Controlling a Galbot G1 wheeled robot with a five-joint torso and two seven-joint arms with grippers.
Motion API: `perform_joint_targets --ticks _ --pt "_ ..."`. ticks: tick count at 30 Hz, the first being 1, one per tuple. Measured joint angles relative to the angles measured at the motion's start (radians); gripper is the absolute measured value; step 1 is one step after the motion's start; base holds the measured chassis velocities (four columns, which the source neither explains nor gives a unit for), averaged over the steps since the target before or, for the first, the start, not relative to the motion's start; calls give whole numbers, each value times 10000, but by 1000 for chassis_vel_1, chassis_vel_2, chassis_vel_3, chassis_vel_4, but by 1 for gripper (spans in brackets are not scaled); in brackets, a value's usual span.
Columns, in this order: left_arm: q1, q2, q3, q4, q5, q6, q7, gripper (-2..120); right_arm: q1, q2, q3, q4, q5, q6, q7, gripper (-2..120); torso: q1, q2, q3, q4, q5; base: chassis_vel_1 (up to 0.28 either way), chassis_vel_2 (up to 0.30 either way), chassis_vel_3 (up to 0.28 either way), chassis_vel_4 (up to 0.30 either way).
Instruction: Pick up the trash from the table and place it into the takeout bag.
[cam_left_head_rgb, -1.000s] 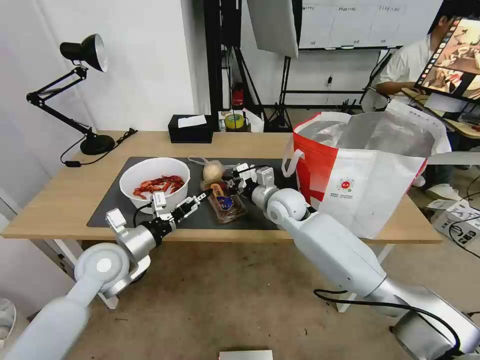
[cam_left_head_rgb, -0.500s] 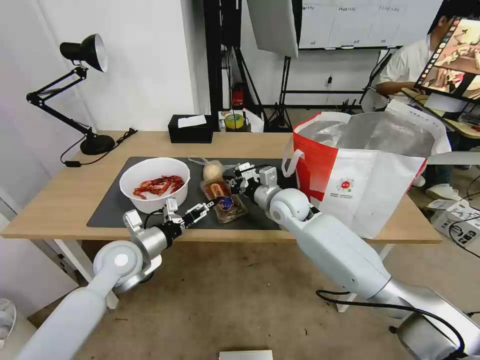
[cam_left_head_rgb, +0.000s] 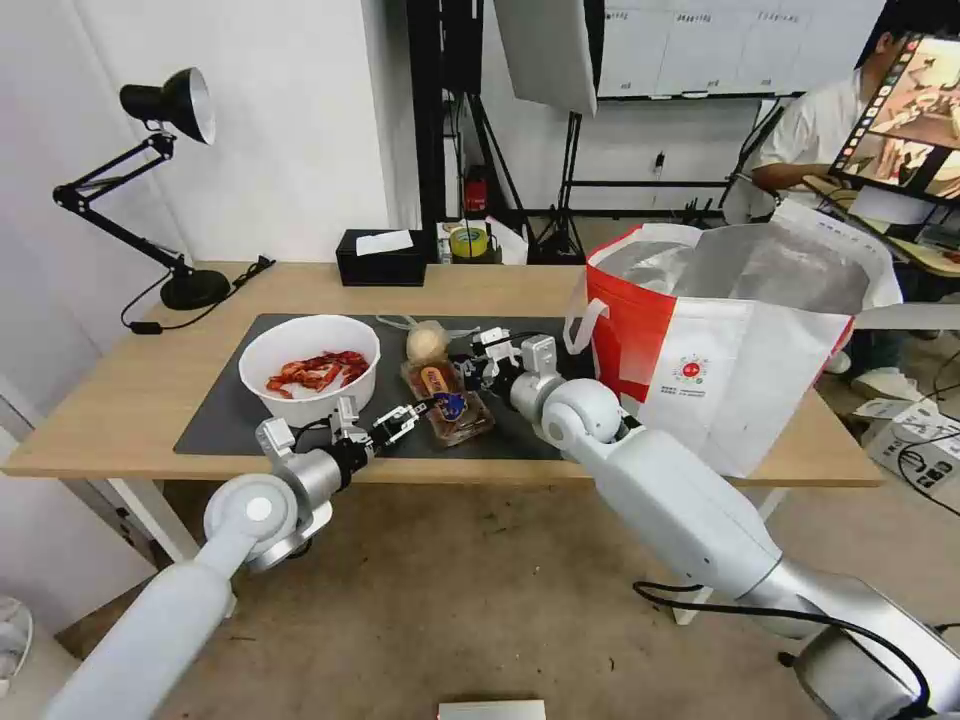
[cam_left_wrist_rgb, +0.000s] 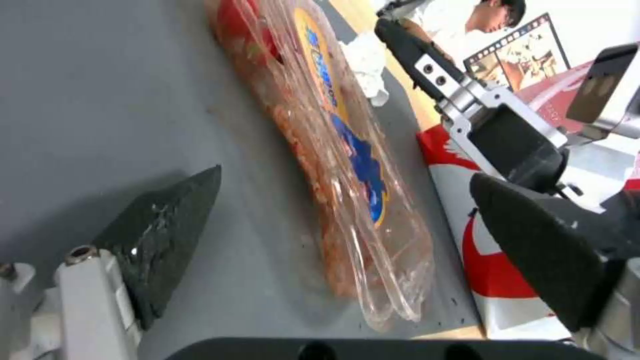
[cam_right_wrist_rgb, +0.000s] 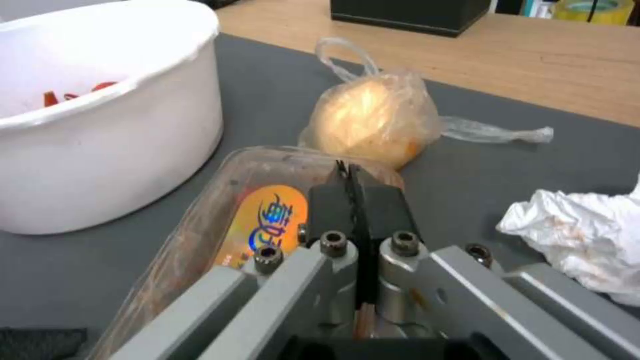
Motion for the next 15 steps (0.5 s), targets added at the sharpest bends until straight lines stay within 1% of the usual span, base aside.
perform_joint_targets --ticks 15 --pt "-15 11 55 -29 30 -25 -54 100 -90 1 -11 -52 -32 -24 7 0 0 0 0 0 0 0 0 0 0"
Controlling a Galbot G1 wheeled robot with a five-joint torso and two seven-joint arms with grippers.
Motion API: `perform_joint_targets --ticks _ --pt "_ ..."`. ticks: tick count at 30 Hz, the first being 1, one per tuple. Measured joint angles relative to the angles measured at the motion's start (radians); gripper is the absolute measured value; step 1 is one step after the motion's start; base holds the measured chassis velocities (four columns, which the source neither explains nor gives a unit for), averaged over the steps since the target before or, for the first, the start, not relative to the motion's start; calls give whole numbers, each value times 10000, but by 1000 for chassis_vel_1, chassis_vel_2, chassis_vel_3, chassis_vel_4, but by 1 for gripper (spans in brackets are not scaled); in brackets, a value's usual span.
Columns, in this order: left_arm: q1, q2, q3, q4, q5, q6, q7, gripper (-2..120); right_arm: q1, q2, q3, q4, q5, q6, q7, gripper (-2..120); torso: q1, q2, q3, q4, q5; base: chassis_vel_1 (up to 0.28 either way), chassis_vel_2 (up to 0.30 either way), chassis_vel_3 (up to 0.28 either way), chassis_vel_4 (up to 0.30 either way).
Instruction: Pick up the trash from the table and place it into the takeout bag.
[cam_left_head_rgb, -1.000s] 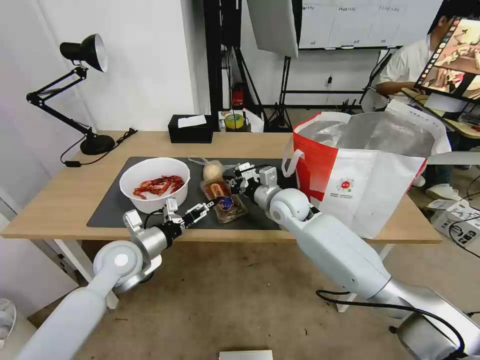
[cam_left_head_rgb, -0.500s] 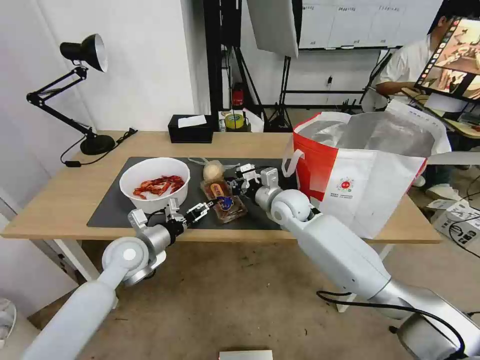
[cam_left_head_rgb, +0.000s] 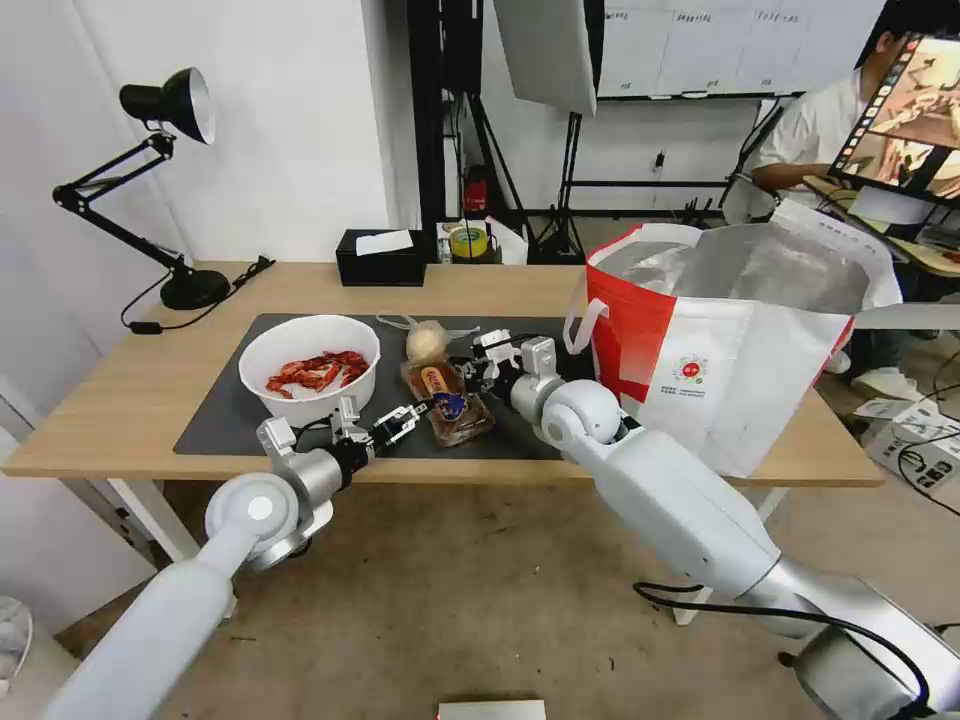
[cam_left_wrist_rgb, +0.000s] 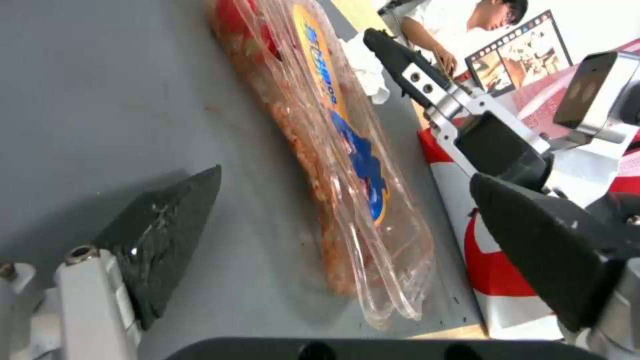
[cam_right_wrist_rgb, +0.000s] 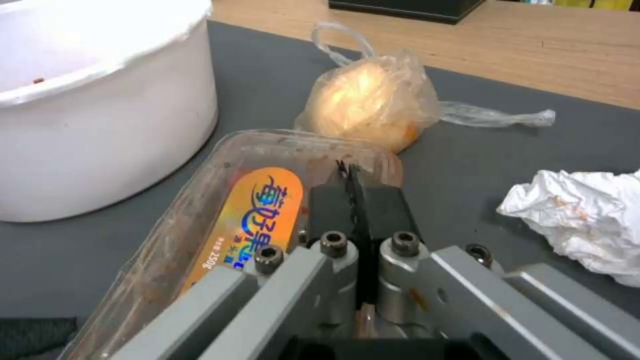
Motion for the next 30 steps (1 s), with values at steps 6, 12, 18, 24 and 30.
perform_joint_targets --ticks 6,12,18,24,30 --pt "-96 -8 58 -8 -2 -11 0 100 -9 7 1 -1 -14 -3 2 0 0 0 0 0 0 0 0 0 0" --pt "-255 -99 195 18 -1 -76 2 100 -41 7 12 -1 -23 -6 6 0 0 0 0 0 0 0 0 0 0" --pt "-380 -128 343 81 11 -87 -63 100 -136 -1 91 57 -30 -12 16 0 0 0 0 0 0 0 0 0 0" --pt "-392 -104 390 120 34 -88 -112 100 -183 -13 119 111 -36 -13 17 0 0 0 0 0 0 0 0 0 0" --pt "-472 -75 496 157 55 -20 -204 100 -188 8 128 132 -41 -13 17 0 0 0 0 0 0 0 0 0 0"
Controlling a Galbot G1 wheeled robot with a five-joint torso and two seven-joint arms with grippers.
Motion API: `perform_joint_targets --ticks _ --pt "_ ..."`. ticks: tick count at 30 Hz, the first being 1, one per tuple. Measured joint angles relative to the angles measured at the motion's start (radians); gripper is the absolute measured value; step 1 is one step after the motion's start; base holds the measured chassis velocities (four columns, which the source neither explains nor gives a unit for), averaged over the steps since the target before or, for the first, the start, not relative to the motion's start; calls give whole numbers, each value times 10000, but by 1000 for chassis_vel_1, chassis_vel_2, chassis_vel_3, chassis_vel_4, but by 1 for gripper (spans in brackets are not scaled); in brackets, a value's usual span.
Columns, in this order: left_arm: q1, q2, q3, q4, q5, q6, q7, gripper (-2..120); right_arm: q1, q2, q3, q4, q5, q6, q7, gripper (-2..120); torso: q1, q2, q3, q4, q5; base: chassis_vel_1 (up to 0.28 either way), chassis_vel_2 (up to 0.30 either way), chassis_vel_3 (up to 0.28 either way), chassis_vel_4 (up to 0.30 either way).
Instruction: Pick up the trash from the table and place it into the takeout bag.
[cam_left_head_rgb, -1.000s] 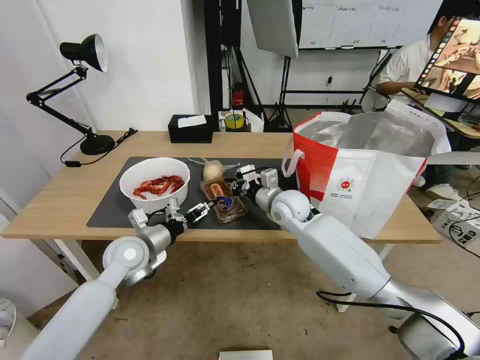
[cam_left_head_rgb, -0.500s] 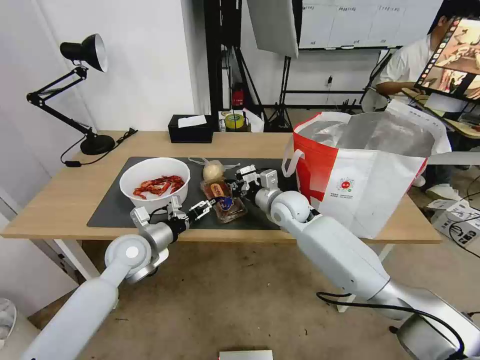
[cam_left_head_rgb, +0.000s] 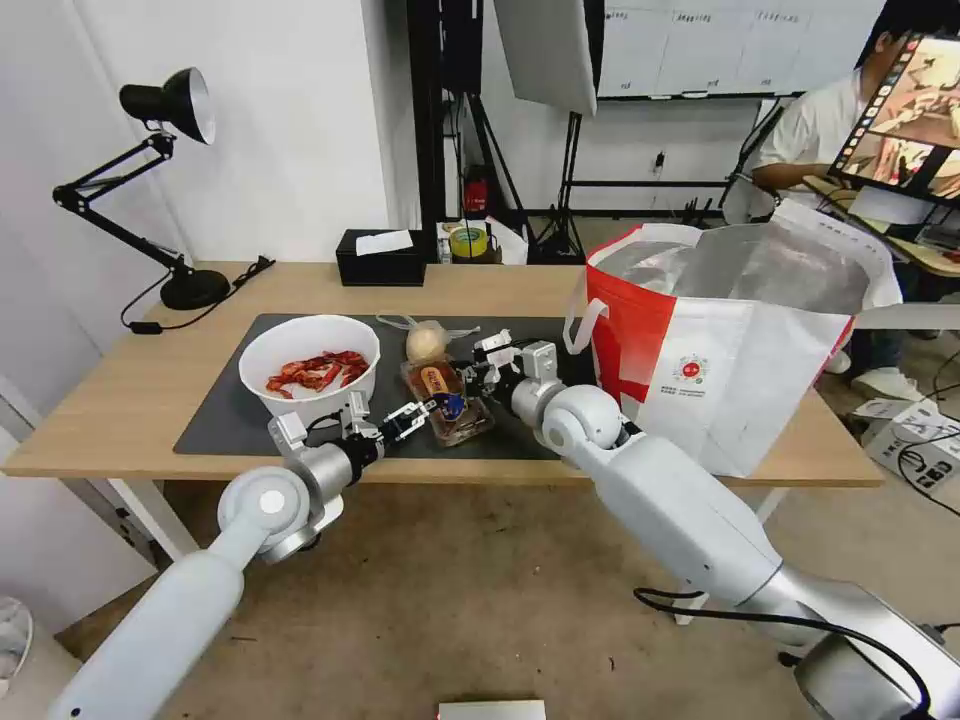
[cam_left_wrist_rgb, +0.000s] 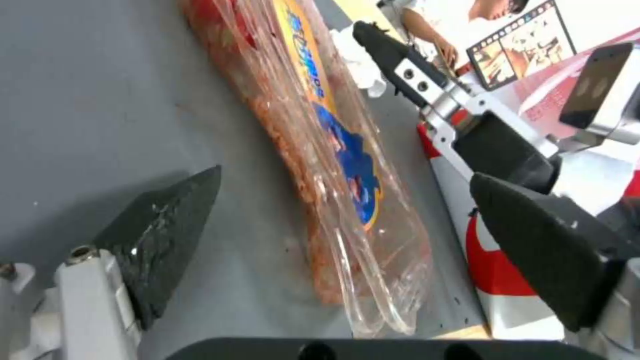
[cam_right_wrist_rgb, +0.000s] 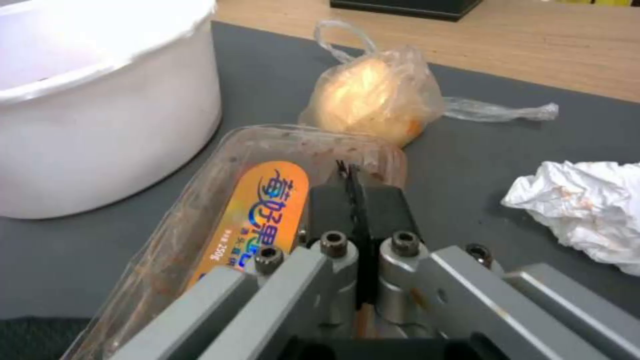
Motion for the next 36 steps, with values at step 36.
perform_joint_targets --ticks 36 --pt "-548 -111 544 227 -50 -27 -287 95 -98 -177 100 202 13 0 16 0 0 -1 0 -1 0 0 0 0 0"
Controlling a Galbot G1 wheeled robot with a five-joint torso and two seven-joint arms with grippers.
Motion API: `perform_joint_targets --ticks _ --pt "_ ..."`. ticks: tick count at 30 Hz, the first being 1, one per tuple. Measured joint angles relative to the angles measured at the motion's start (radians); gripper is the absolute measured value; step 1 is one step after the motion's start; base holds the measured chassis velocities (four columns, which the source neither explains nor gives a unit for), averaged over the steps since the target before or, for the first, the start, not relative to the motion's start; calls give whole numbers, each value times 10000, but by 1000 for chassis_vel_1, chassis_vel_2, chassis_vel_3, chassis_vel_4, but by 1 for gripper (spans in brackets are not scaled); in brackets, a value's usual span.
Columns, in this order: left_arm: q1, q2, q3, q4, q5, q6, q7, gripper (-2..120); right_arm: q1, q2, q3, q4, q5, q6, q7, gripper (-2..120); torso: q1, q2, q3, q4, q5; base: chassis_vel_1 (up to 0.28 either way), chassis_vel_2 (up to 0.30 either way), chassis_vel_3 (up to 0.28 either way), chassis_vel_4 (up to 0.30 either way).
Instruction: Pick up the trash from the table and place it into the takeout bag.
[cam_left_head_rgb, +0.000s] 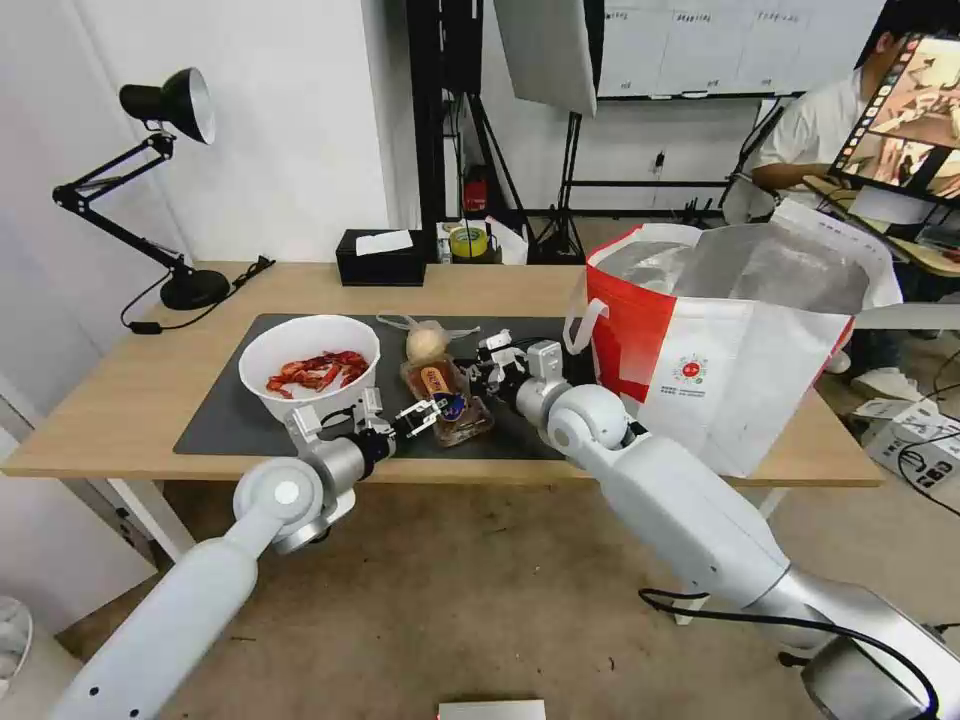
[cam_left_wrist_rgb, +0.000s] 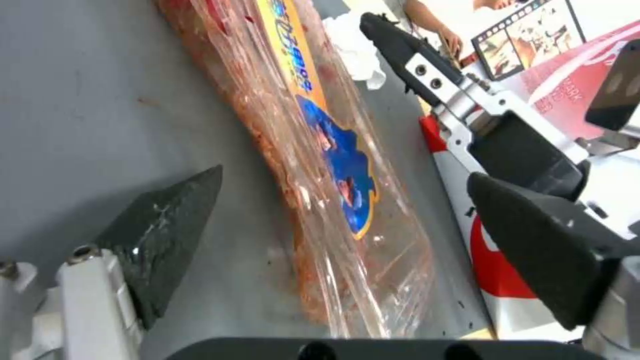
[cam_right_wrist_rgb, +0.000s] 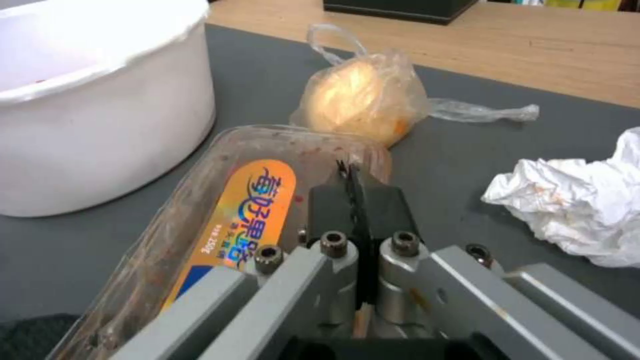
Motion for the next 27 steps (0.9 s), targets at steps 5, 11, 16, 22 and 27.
perform_joint_targets --ticks 5,11,16,22,27 --pt "-52 -58 72 57 3 -29 -120 76 -33 -6 41 15 0 0 2 0 0 0 0 0 -1 0 0 0 0" --pt "-57 -62 79 58 6 -50 -124 57 -44 -36 69 36 0 -3 4 0 0 0 0 0 -1 0 0 0 0" --pt "-57 -58 81 50 10 -68 -126 40 -66 -31 96 46 0 -4 11 0 0 0 0 0 -1 0 0 0 0" --pt "-47 -53 97 25 25 -90 -131 19 -90 -11 114 61 1 -4 14 0 0 0 0 0 -1 0 0 0 0" --pt "-44 -85 110 13 38 -125 -131 0 -117 -8 147 79 2 -4 18 0 0 0 0 0 0 0 0 0 0"
